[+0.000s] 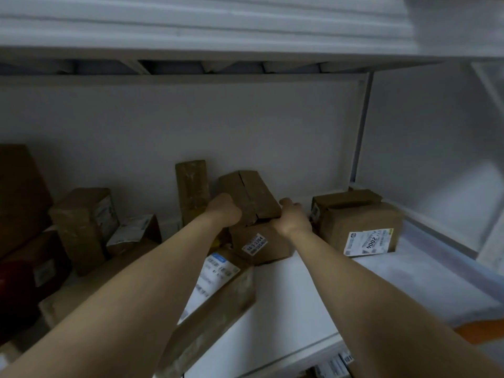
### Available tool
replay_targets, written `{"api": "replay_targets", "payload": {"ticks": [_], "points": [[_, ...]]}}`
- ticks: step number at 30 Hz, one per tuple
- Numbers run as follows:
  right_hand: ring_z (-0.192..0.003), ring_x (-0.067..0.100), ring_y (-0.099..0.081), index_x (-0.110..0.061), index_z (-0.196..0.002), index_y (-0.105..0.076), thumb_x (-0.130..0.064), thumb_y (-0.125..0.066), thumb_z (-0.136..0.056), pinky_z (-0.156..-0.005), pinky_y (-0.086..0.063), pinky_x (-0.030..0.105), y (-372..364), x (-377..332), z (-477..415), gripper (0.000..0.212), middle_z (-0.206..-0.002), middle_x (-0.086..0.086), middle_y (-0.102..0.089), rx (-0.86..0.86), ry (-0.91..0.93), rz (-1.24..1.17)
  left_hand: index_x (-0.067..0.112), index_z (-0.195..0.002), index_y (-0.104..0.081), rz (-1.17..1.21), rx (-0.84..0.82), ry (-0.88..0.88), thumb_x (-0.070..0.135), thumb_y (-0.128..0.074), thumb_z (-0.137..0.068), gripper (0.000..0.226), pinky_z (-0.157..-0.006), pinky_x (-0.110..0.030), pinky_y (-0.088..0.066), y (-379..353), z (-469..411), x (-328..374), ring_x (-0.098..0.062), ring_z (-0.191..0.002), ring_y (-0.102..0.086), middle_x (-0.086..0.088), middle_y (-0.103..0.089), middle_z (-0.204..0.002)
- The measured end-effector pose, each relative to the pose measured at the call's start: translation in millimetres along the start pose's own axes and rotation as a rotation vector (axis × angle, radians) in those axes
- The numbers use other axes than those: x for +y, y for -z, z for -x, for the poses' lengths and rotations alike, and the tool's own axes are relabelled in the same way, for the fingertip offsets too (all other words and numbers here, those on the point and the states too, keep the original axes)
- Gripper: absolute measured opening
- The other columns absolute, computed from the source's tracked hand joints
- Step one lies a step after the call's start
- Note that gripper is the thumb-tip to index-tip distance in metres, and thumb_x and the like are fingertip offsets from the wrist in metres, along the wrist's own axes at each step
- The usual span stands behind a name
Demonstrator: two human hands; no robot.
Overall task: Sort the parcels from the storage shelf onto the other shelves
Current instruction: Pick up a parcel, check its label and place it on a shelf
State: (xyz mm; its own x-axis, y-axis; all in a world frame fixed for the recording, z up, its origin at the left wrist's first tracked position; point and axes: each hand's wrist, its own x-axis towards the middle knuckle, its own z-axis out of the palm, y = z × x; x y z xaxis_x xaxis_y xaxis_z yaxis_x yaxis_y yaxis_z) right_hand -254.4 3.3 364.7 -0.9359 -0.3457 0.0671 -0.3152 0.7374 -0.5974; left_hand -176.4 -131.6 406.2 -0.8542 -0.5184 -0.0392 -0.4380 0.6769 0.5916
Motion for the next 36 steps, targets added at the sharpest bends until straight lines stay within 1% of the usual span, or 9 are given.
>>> {"api": "replay_targets", "payload": {"ticks": [10,14,20,23,28,30,31,34,36], "points": [[-0.113,0.030,-0.057,-0.014,-0.132,-0.050,-0.026,-0.054,-0.092,-0.091,-0.050,0.035,3,4,-18,0.042,-0.127,0.011,-0.059,-0.117,0.130,-0.061,0.007,-0.082,-0.050,0.052,-0.057,0.088,0.005,-0.045,-0.094,0.014,-0.069,-0.026,-0.044,-14,-14,13,-0.017,-0.076,-0.050,-0.006,-0.050,-0.085],[-0.104,0.033,-0.060,-0.009,-0.107,-0.061,-0.026,-0.042,-0.098,-0.065,-0.042,0.028,4,11,-21,0.027,-0.106,0.015,-0.063,-0.124,0.190,0.013,0.001,-0.114,-0.052,0.085,-0.025,0.105,0.004,-0.045,-0.095,0.021,-0.079,-0.031,-0.046,-16,-17,17,-0.023,-0.090,-0.050,-0.015,-0.053,-0.105],[-0.119,0.034,-0.054,-0.011,-0.133,-0.056,-0.023,-0.040,-0.102,-0.094,-0.047,0.037,22,20,-16,0.037,-0.132,0.017,-0.058,-0.062,0.216,-0.030,0.012,-0.075,-0.046,0.237,-0.040,0.157,0.006,-0.050,-0.092,0.018,-0.085,-0.036,-0.051,-23,-20,29,-0.024,-0.089,-0.053,-0.013,-0.054,-0.094],[-0.109,0.032,-0.059,-0.014,-0.131,-0.059,-0.023,-0.042,-0.101,-0.087,-0.051,0.036,26,28,-16,0.036,-0.124,0.016,-0.063,-0.016,0.168,-0.123,0.013,-0.078,-0.045,0.314,-0.048,0.154,0.006,-0.055,-0.091,0.017,-0.082,-0.033,-0.049,-26,-19,35,-0.022,-0.094,-0.052,-0.007,-0.052,-0.087],[-0.087,0.037,-0.064,-0.001,-0.100,-0.070,-0.025,-0.050,-0.094,-0.062,-0.039,0.029,22,39,-13,0.031,-0.092,0.021,-0.068,-0.014,0.081,-0.278,0.005,-0.116,-0.055,0.339,-0.103,0.168,0.005,-0.059,-0.088,0.028,-0.083,-0.032,-0.053,-35,-20,34,-0.027,-0.108,-0.057,-0.013,-0.058,-0.115],[-0.095,0.039,-0.062,-0.008,-0.079,-0.064,-0.037,-0.056,-0.088,-0.069,-0.041,0.030,19,36,-11,0.032,-0.094,0.019,-0.063,-0.041,0.027,-0.316,0.002,-0.116,-0.056,0.343,-0.095,0.201,0.004,-0.056,-0.091,0.025,-0.081,-0.032,-0.053,-38,-19,33,-0.030,-0.110,-0.058,-0.017,-0.058,-0.119],[-0.106,0.039,-0.057,-0.017,-0.088,-0.065,-0.048,-0.058,-0.084,-0.079,-0.045,0.033,17,32,-10,0.032,-0.107,0.018,-0.058,-0.061,-0.004,-0.229,0.000,-0.114,-0.057,0.350,-0.091,0.215,0.004,-0.054,-0.092,0.022,-0.080,-0.032,-0.053,-39,-20,33,-0.031,-0.109,-0.059,-0.018,-0.059,-0.119],[-0.142,0.039,-0.014,-0.031,-0.147,-0.031,-0.084,-0.056,-0.061,-0.107,-0.022,0.062,11,21,-7,0.104,-0.153,0.018,-0.019,-0.185,-0.077,0.212,-0.002,-0.103,-0.059,0.339,-0.090,0.245,0.005,-0.051,-0.095,0.013,-0.079,-0.034,-0.055,-39,-23,34,-0.032,-0.105,-0.062,-0.020,-0.062,-0.116],[-0.145,0.041,0.010,-0.032,-0.153,-0.004,-0.093,-0.057,-0.046,-0.106,-0.008,0.072,5,11,-5,0.134,-0.158,0.020,0.008,-0.230,-0.128,0.284,-0.003,-0.102,-0.061,0.325,-0.106,0.253,0.005,-0.051,-0.095,0.014,-0.083,-0.038,-0.056,-37,-24,34,-0.034,-0.103,-0.064,-0.022,-0.064,-0.113]]}}
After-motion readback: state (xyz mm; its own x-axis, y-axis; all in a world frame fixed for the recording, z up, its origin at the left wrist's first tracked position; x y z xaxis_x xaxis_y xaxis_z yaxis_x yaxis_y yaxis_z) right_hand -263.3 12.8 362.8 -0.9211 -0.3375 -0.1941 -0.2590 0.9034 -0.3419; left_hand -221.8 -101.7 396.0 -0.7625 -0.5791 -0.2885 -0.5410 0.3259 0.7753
